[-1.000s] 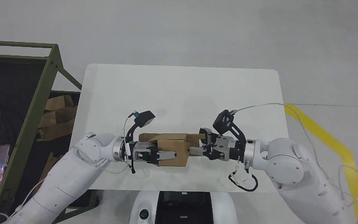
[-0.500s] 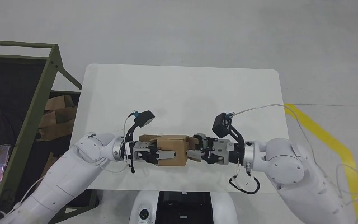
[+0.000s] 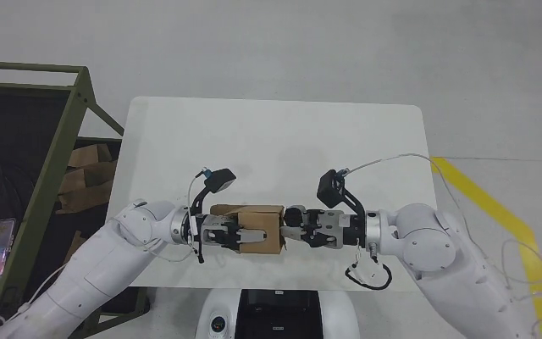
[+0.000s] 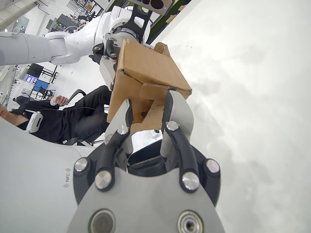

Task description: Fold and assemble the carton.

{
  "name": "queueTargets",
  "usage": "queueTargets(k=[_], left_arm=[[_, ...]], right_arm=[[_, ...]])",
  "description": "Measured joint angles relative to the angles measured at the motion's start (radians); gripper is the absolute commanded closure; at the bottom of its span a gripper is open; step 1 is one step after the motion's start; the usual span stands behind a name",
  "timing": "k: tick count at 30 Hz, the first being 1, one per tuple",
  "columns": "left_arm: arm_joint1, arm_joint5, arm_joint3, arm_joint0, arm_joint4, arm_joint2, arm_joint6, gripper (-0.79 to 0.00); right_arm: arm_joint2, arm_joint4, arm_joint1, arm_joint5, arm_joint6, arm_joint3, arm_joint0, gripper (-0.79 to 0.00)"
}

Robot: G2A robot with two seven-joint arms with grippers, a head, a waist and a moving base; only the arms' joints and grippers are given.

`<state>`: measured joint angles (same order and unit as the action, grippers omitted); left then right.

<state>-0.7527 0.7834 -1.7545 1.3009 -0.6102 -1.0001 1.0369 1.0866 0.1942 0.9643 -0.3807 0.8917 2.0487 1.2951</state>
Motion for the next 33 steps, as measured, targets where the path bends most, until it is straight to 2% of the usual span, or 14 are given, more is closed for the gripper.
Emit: queueTargets(k=[11,20,33], left_arm=[[0.015,0.006,-0.002,-0.023,-0.008,0.042,-0.006,0.000],[0.025,0.027,0.006,-0.041,-0.009,0.071,-0.027,0.000],[0.039,0.055,0.018,-0.062,-0.011,0.103,-0.055,0.000]], right_arm=[[-0.040,-0.022,0.008,-0.020,0.005,-0.031,-0.043,-0.108],[-0.076,-0.039,0.016,-0.054,0.008,-0.056,-0.073,-0.114],[-0.139,-0.045,0.032,-0.075,0.005,-0.096,-0.125,-0.163]])
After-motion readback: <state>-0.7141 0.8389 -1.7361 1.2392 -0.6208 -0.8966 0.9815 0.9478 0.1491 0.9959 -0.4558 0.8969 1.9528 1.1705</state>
